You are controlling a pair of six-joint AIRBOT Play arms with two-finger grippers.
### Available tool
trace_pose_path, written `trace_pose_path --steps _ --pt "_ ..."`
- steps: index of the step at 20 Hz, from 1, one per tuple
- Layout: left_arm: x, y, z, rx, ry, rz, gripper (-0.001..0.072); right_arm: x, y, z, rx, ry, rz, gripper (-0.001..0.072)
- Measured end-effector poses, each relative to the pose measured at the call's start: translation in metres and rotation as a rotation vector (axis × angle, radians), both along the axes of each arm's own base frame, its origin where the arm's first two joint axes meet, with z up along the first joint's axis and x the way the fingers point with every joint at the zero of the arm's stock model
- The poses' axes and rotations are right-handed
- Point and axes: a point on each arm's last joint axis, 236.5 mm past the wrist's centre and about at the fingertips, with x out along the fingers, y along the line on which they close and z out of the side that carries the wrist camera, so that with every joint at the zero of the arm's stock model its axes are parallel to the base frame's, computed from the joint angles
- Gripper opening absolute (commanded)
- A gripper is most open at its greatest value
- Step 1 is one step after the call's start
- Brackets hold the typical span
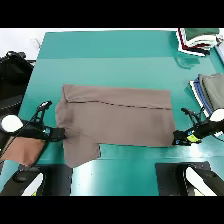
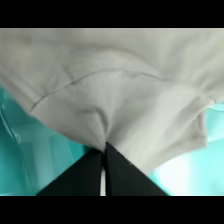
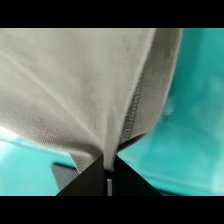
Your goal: Fold the shirts.
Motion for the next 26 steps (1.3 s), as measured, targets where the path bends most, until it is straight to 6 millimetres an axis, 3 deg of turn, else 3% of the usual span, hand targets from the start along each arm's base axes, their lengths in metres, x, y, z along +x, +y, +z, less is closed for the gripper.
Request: trace_pose_path --steps 3,7,10,19,21,22,23,25,26 --pt "-0.021 0.002 0.02 0.005 0.005 -0.017 0.0025 0.0 -0.01 0.022 -0.068 -0.059 0.033 0.0015" --pt "-0.01 0.001 0.042 0.003 -0.049 -0.02 0.0025 0.015 -0.02 0.043 -0.124 -0.142 0.02 0.0015" --pt "0.029 0.001 0.049 0.01 -0.111 -0.018 0.0026 0.043 -0.027 0.053 -0.138 -0.182 0.007 0.0014" --pt "0.193 0.006 0.045 0.074 -0.235 0.0 0.0028 0.171 -0.029 0.054 -0.15 -0.261 0.041 0.0024" --pt "0.215 0.008 0.041 0.083 -0.256 0.01 0.0055 0.196 -0.026 0.052 -0.137 -0.269 0.038 0.0318" --pt "0.225 0.009 0.04 0.086 -0.271 0.018 0.029 0.208 -0.024 0.051 -0.123 -0.281 0.029 0.036" --pt "0.233 0.009 0.04 0.088 -0.286 0.026 0.0403 0.22 -0.02 0.052 -0.092 -0.291 0.012 0.0413" --pt "0.241 0.01 0.039 0.087 -0.3 0.037 0.0398 0.239 -0.018 0.056 -0.033 -0.315 -0.024 0.0489" --pt "0.243 0.01 0.039 0.086 -0.3 0.04 0.0398 0.245 -0.018 0.057 -0.006 -0.325 -0.037 0.0494"
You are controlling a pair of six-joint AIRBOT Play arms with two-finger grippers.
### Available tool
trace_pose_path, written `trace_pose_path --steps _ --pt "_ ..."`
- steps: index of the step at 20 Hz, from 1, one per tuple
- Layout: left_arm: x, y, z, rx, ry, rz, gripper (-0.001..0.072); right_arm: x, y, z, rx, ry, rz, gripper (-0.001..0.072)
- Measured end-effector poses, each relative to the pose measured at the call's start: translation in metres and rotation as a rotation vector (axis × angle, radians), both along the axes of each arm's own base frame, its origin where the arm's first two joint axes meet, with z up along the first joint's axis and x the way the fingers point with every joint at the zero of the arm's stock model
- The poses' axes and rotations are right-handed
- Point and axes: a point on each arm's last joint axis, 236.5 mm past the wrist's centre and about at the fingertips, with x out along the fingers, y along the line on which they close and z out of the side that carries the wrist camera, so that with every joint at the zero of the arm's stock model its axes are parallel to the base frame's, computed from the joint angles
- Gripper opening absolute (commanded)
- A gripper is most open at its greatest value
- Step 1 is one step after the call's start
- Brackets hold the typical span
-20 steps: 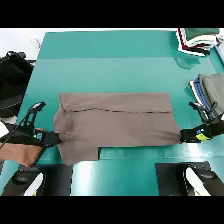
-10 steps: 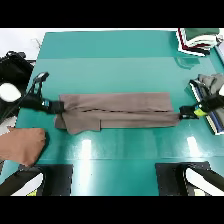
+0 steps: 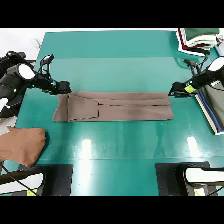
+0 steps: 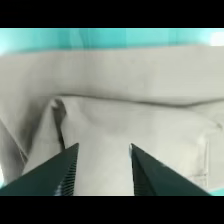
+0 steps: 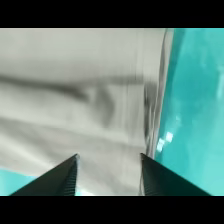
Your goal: Fold the shirts.
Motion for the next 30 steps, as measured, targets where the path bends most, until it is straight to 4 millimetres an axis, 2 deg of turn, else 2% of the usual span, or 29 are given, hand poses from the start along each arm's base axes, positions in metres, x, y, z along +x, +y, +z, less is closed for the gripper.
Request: trace_pose_path --steps 1,2,3,4,7,11,12,13,14,15,16,17,19,21,25,28,30 --pt "0.001 -0.001 0.0 -0.003 0.001 0.002 0.0397 0.004 -0.001 0.001 0.03 -0.007 -0.011 0.0494" --pt "0.0 -0.002 -0.001 -0.01 0.009 0.003 0.0308 0.003 -0.005 0.0 0.05 -0.002 -0.021 0.0495" --pt "-0.001 -0.003 -0.002 -0.016 0.017 0.002 0.0093 0.0 -0.012 -0.004 0.07 0.012 -0.038 0.0525" --pt "-0.001 -0.005 -0.001 -0.027 0.021 0.003 0.0026 -0.006 -0.018 -0.01 0.091 0.035 -0.055 0.0528" --pt "-0.004 -0.018 0.001 -0.071 0.034 -0.007 0.0026 -0.028 -0.033 -0.033 0.164 0.101 -0.117 0.0531" --pt "-0.006 -0.058 0.003 -0.133 0.025 -0.055 0.0026 -0.045 -0.025 -0.063 0.309 0.146 -0.186 0.0503" --pt "-0.008 -0.072 0.001 -0.148 0.028 -0.075 0.0026 -0.045 -0.019 -0.069 0.344 0.149 -0.197 0.0471" --pt "-0.01 -0.087 -0.002 -0.162 0.034 -0.096 0.0026 -0.043 -0.01 -0.073 0.381 0.15 -0.201 0.0374" --pt "-0.013 -0.102 -0.006 -0.174 0.042 -0.117 0.0026 -0.04 0.0 -0.077 0.411 0.146 -0.201 0.0258" --pt "-0.015 -0.116 -0.011 -0.182 0.046 -0.135 0.0025 -0.036 0.007 -0.081 0.427 0.138 -0.193 0.0103" --pt "-0.017 -0.131 -0.016 -0.195 0.054 -0.153 0.0026 -0.031 0.013 -0.083 0.429 0.123 -0.179 0.0016" --pt "-0.018 -0.144 -0.02 -0.209 0.058 -0.166 0.0026 -0.026 0.018 -0.082 0.431 0.105 -0.161 0.0016" --pt "-0.018 -0.169 -0.029 -0.226 0.071 -0.196 0.0026 -0.011 0.027 -0.068 0.434 0.049 -0.117 0.0015" --pt "-0.015 -0.192 -0.035 -0.239 0.079 -0.223 0.0026 0.004 0.033 -0.037 0.432 -0.033 -0.064 0.0015" --pt "-0.003 -0.228 -0.05 -0.25 0.09 -0.266 0.0025 0.025 0.053 0.053 0.402 -0.226 0.059 0.0015" --pt "0.001 -0.245 -0.066 -0.258 0.121 -0.277 0.0026 0.031 0.082 0.12 0.387 -0.351 0.136 0.0015" --pt "0.0 -0.255 -0.074 -0.27 0.14 -0.278 0.0026 0.029 0.107 0.155 0.39 -0.41 0.189 0.0015"
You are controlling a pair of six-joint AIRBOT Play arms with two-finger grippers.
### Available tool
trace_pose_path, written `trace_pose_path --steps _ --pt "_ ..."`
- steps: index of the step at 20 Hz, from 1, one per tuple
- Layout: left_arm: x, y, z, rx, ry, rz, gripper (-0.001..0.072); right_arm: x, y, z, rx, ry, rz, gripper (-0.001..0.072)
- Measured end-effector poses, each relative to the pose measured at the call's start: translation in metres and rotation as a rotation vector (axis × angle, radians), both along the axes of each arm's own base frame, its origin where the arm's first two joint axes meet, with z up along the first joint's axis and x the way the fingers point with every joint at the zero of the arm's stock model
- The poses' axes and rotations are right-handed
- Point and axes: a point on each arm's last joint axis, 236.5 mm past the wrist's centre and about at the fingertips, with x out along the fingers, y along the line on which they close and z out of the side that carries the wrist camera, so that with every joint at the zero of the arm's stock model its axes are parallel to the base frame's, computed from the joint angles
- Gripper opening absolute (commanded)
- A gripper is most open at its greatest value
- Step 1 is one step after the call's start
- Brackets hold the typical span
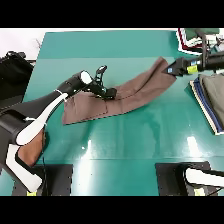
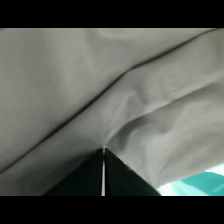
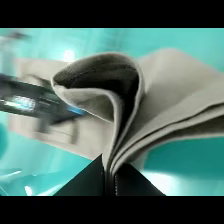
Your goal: Fold the shirts.
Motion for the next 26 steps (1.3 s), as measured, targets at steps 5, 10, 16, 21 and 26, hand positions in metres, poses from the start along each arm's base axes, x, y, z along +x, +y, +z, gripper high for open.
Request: trace_pose_path --steps 5,10,16,21,26 --pt "0.001 -0.015 -0.008 -0.018 0.005 0.005 0.0025 -0.013 0.066 0.056 0.025 -0.105 0.104 0.0015" --pt "0.017 -0.003 0.011 -0.032 -0.016 0.021 0.0025 -0.025 0.127 0.084 0.081 -0.169 0.157 0.0016" --pt "0.078 0.124 0.135 0.053 -0.249 0.139 0.0026 -0.044 0.242 0.078 0.211 -0.172 0.26 0.0047" --pt "0.082 0.251 0.257 0.14 -0.483 0.336 0.0026 -0.068 0.362 0.052 0.331 -0.192 0.395 0.0359" --pt "0.063 0.295 0.298 0.184 -0.555 0.4 0.0026 -0.053 0.355 0.018 0.247 -0.185 0.423 0.0356"
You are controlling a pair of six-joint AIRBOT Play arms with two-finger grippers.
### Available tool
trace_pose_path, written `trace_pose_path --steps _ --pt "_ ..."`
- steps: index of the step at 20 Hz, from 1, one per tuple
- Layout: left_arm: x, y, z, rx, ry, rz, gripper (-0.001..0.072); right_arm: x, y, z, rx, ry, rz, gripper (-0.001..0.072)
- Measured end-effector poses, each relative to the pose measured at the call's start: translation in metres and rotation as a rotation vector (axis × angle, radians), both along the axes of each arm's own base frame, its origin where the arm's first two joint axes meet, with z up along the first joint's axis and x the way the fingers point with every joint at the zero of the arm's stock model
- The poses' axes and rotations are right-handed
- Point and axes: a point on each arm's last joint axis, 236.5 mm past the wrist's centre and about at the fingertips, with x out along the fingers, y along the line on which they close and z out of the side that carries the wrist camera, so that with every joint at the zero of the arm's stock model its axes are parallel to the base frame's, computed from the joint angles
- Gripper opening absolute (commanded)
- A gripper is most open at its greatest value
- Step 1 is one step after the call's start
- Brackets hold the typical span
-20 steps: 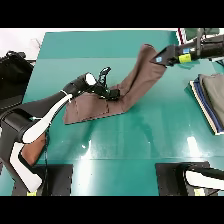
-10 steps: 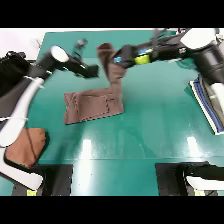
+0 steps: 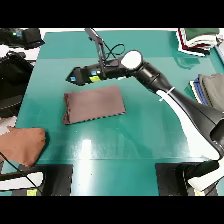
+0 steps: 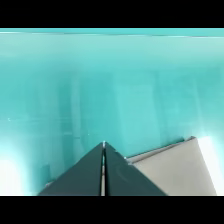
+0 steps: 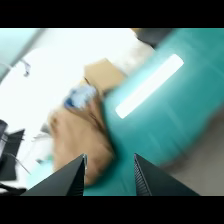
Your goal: Fold the shirts.
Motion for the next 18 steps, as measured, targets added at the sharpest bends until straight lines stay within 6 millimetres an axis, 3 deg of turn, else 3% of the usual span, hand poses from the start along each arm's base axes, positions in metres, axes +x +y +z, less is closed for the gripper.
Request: trace_pose_path --steps 3,4,5,7,10,12,15,18 --pt "-0.005 -0.003 0.005 0.015 -0.01 -0.014 0.0026 0.025 -0.068 -0.047 -0.157 0.058 -0.084 0.0389" --pt "-0.006 -0.008 0.005 0.016 -0.011 -0.027 0.0026 0.032 -0.098 -0.068 -0.218 0.099 -0.129 0.0517" --pt "-0.007 -0.015 0.006 0.018 -0.014 -0.042 0.0026 0.038 -0.127 -0.087 -0.271 0.138 -0.175 0.0586" --pt "-0.009 -0.028 0.008 0.026 -0.022 -0.075 0.0026 0.046 -0.181 -0.128 -0.347 0.242 -0.265 0.0584" --pt "-0.013 -0.047 0.009 0.035 -0.031 -0.121 0.0026 0.044 -0.223 -0.176 -0.362 0.42 -0.347 0.0574" --pt "-0.014 -0.056 0.009 0.039 -0.037 -0.144 0.0027 0.04 -0.227 -0.201 -0.344 0.523 -0.36 0.0573" --pt "-0.015 -0.06 0.009 0.042 -0.04 -0.156 0.0026 0.035 -0.206 -0.226 -0.311 0.614 -0.331 0.057" --pt "-0.017 -0.065 0.009 0.039 -0.038 -0.168 0.0026 0.04 -0.169 -0.238 -0.274 0.64 -0.291 0.0411"
